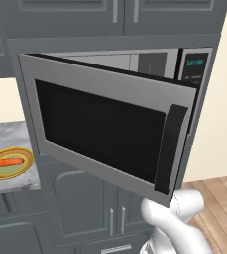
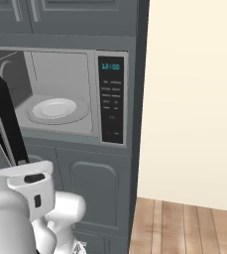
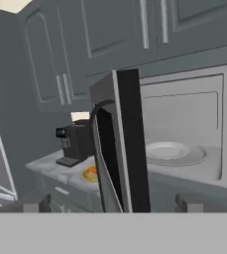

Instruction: Pick the carrot from the counter and place it in the microwave. Then turn on the microwave.

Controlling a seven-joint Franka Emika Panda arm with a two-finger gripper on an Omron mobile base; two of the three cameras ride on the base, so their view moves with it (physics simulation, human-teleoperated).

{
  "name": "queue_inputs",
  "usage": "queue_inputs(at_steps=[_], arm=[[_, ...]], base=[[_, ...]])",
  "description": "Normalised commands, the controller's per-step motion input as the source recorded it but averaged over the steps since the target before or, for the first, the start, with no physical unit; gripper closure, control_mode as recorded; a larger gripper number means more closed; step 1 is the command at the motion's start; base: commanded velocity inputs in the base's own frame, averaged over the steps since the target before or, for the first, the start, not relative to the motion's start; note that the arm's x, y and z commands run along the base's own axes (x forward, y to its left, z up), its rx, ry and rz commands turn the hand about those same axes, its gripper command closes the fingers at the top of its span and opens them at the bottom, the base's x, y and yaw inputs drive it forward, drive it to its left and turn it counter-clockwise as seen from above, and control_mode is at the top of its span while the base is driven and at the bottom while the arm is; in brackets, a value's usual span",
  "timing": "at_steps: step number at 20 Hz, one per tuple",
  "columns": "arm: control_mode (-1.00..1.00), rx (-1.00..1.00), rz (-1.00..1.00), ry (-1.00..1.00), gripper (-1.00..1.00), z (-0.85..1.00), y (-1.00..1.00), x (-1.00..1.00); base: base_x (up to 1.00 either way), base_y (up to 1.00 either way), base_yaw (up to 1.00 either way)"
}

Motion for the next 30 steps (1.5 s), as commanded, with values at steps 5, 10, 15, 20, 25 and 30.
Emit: queue_inputs(at_steps=[5,10,15,20,25,30], arm=[[-1.0,0.0,0.16,-0.09,-1.0,-0.09,0.0,0.17],[-1.0,0.0,0.13,-0.08,-1.0,-0.06,0.0,0.11],[-1.0,0.0,0.11,-0.1,-1.0,-0.11,0.0,0.17],[-1.0,0.0,0.09,-0.08,-1.0,-0.2,0.02,0.22],[-1.0,-0.01,0.08,-0.09,-1.0,-0.22,0.04,0.23],[-1.0,-0.02,0.07,-0.1,-1.0,-0.22,0.07,0.23]], base=[[0.0,0.0,0.0],[0.0,0.0,0.0],[0.0,0.0,0.0],[0.0,0.0,0.0],[0.0,0.0,0.0],[0.0,0.0,0.0]])
